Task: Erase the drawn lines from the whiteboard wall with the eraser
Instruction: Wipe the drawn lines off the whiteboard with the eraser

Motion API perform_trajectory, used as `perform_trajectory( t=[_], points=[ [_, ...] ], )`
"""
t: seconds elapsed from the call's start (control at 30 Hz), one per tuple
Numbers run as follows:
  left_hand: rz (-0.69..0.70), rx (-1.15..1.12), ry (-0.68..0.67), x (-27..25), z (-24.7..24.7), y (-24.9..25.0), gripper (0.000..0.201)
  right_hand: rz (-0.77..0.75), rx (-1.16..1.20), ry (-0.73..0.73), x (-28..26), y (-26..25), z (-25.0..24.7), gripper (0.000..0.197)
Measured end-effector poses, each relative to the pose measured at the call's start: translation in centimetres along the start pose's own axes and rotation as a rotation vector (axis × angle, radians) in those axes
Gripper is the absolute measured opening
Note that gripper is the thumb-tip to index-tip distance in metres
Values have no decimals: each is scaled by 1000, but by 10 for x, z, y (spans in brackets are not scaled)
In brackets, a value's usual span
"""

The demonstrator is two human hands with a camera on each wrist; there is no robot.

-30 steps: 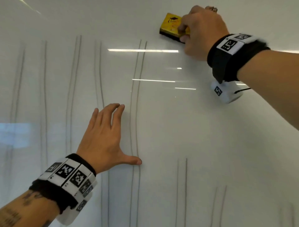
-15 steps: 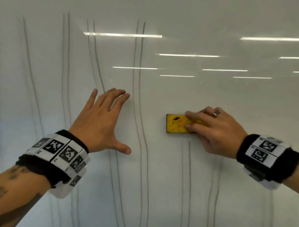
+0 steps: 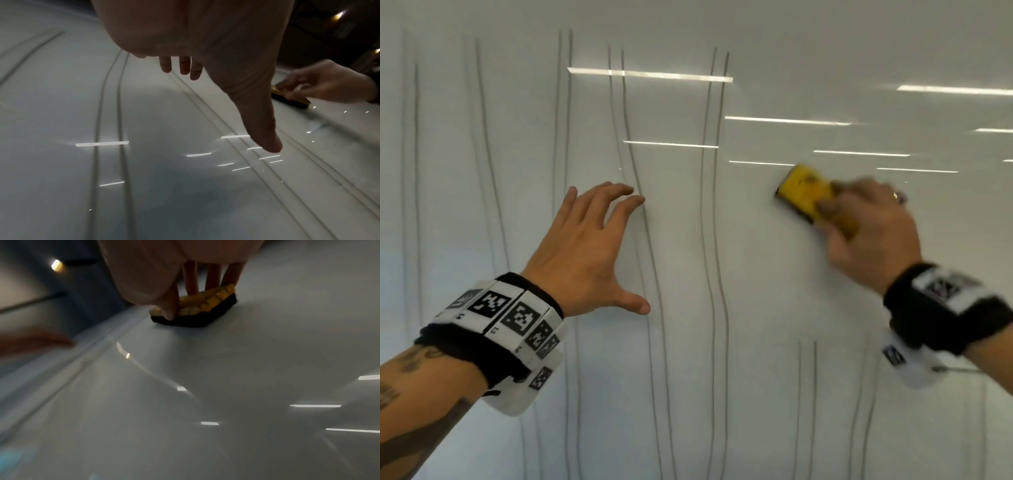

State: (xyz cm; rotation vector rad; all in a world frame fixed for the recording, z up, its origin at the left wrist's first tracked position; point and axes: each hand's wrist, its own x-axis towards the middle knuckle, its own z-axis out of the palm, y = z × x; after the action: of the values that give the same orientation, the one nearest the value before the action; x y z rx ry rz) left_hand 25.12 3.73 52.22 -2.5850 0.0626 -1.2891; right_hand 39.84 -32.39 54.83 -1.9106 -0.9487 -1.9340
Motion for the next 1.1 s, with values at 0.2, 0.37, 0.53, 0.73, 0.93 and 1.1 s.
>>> perform_trajectory(
  t=[0.2, 0.37, 0.53, 0.73, 0.93, 1.1],
  points=[
    [-141, 24, -13, -23, 16, -8, 162, -254, 94, -128, -4, -90, 29, 18],
    [-147, 62, -35, -20, 25, 0, 162, -438, -16, -226, 43, -95, 37, 24],
    [-141, 81, -19, -22, 32, -3, 162, -14, -18, -93, 143, -87, 35, 20],
    [-104, 193, -89, -22, 30, -12, 161, -511, -17, -308, 27, -131, 45, 16],
    [-85, 234, -95, -22, 31, -14, 157, -248, -154, -72, 183, -75, 28, 27],
    [-75, 221, -100, -21, 29, -14, 154, 101, -107, -37, 228, -81, 28, 28]
  ],
)
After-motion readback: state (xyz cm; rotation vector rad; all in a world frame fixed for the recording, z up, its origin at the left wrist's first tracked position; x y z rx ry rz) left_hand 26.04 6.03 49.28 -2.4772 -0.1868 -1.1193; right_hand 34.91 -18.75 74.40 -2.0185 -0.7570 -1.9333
